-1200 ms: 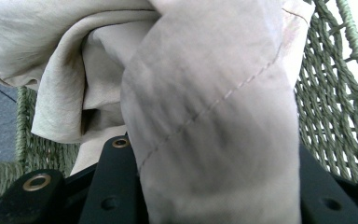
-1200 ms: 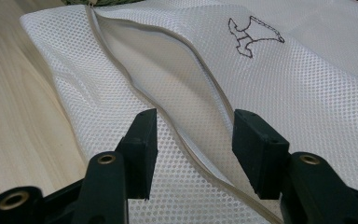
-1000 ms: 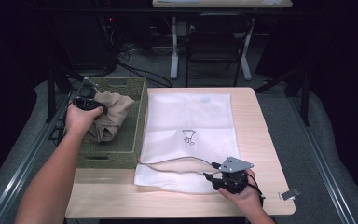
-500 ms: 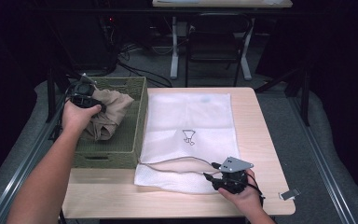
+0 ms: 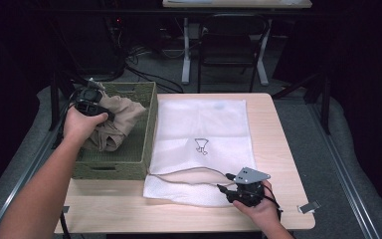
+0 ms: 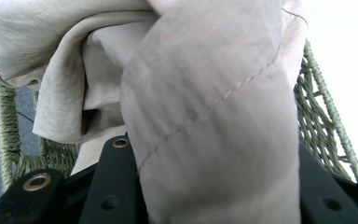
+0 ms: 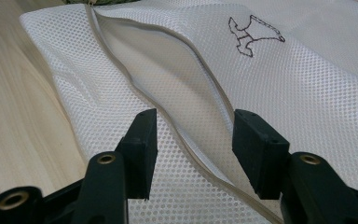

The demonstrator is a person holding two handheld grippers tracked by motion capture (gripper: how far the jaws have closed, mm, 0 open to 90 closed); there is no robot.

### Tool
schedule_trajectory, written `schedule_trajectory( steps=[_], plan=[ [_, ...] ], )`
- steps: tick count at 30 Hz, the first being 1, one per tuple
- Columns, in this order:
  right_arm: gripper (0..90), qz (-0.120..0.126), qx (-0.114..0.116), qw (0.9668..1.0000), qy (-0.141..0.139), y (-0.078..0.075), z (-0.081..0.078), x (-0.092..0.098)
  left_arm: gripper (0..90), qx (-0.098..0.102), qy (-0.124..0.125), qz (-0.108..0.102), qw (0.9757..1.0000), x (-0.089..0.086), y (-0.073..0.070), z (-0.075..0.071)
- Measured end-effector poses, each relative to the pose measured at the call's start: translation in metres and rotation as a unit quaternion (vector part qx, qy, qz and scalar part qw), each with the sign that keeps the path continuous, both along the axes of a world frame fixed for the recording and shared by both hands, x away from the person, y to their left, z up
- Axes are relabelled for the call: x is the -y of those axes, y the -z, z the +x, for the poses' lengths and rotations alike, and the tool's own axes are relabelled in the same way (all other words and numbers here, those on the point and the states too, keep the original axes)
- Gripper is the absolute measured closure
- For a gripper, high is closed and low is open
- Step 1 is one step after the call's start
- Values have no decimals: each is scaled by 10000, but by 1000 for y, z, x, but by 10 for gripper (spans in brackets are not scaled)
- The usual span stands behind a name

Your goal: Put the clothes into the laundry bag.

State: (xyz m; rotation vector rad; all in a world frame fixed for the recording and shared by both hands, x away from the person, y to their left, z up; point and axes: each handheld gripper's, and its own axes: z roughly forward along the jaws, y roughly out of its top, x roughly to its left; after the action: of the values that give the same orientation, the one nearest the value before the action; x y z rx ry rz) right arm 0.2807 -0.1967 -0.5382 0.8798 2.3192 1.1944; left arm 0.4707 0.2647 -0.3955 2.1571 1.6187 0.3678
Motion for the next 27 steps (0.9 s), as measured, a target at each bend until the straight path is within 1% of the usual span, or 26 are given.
schedule_trajectory(
  steps=[1, 2, 4, 5, 7, 10, 16, 23, 27],
  plan=[
    [505, 0, 0, 10000, 0, 0, 0, 0, 613, 0, 0, 0, 10000, 0, 0, 0],
    [505, 10, 5, 10000, -1, 0, 0, 0, 613, 16, 60, 15, 10000, 0, -1, -2],
    [505, 8, 6, 10000, 1, 0, 0, 0, 613, 31, 54, 9, 10000, 1, -1, -3],
    [505, 4, 7, 10000, 1, 0, 0, 0, 613, -2, 88, 34, 10000, 1, -2, -4],
    [505, -4, 6, 10000, -3, 0, 0, 0, 613, 23, 120, 42, 9999, 1, -2, -5],
    [505, -5, 0, 10000, -5, 0, 0, 0, 613, -2, 190, 14, 9998, 1, -4, -7],
    [505, 2, 15, 10000, 9, 0, 0, 0, 613, 18, 349, 1, 9994, 2, -6, -12],
    [505, -8, 11, 10000, 2, 0, 0, -1, 614, 16, 508, 62, 9987, 6, -11, -19],
    [505, -17, 7, 10000, -3, 0, 0, -1, 613, 59, 580, 80, 9983, 7, -15, -22]
  ],
)
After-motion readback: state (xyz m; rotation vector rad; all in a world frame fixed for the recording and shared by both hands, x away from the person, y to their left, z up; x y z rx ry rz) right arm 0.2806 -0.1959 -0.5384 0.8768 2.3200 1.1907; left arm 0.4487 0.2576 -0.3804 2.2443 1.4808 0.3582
